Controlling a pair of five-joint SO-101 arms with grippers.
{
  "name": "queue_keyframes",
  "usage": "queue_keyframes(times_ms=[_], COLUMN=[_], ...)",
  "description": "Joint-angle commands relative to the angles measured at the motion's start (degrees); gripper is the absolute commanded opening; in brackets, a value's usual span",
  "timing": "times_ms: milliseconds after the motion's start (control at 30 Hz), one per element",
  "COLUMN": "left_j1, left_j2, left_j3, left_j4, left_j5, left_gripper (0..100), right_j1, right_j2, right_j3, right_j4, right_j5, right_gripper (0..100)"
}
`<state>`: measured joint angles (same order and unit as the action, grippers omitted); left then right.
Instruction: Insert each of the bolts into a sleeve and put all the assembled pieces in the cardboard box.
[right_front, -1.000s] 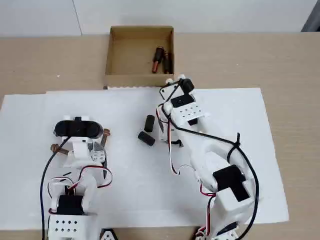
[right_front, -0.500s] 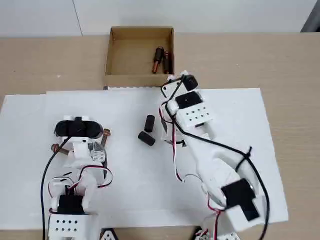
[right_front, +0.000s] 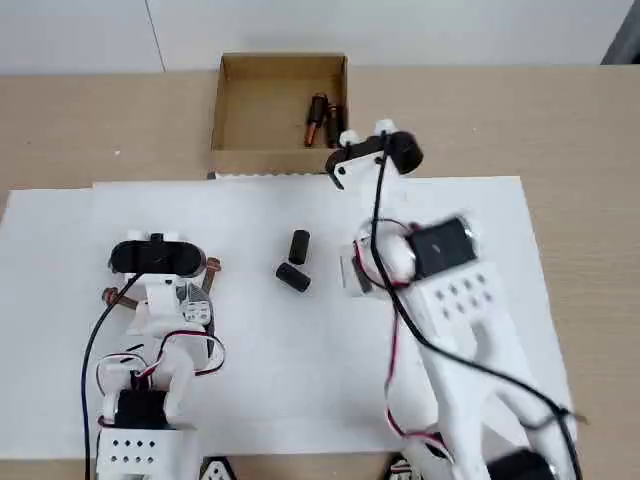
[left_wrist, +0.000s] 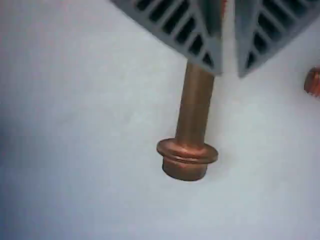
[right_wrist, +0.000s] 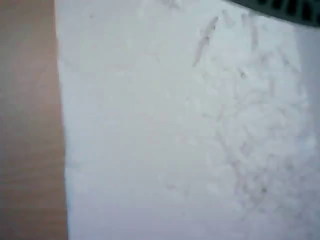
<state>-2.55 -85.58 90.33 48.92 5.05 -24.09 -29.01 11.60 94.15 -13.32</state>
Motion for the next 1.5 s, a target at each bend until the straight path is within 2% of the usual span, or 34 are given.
queue_keyframes(times_ms=[0, 233, 567, 733, 867, 967, 1167, 1467], left_j1=[-0.26, -0.26, -0.09, 0.09, 0.09, 0.09, 0.09, -0.18], left_j2=[-0.53, -0.53, -0.53, -0.53, -0.53, -0.53, -0.53, -0.53], left_j3=[-0.48, -0.48, -0.48, -0.48, -0.48, -0.48, -0.48, -0.48], left_j4=[0.26, 0.26, 0.26, 0.18, 0.18, 0.18, 0.18, 0.18], left_j5=[-0.26, -0.26, -0.26, -0.26, -0.26, -0.26, -0.26, -0.26], left_gripper=[1, 1, 1, 1, 1, 1, 1, 1], right_j1=[3.65, 13.58, 13.93, 13.85, 12.97, 11.21, 10.33, 10.07], right_j2=[-7.16, -16.75, -42.07, -57.45, -69.76, -75.82, -74.42, -75.03], right_j3=[-2.02, 9.76, 45.27, 64.18, 75.60, 79.65, 81.76, 84.31], right_j4=[-1.63, -9.19, -31.69, -38.81, -40.48, -39.60, -41.01, -51.74], right_j5=[3.60, 12.48, 21.19, 27.69, 30.15, 29.98, 25.58, 17.14], right_gripper=[0.4, 0.4, 0.4, 0.4, 0.4, 0.4, 0.4, 0.4])
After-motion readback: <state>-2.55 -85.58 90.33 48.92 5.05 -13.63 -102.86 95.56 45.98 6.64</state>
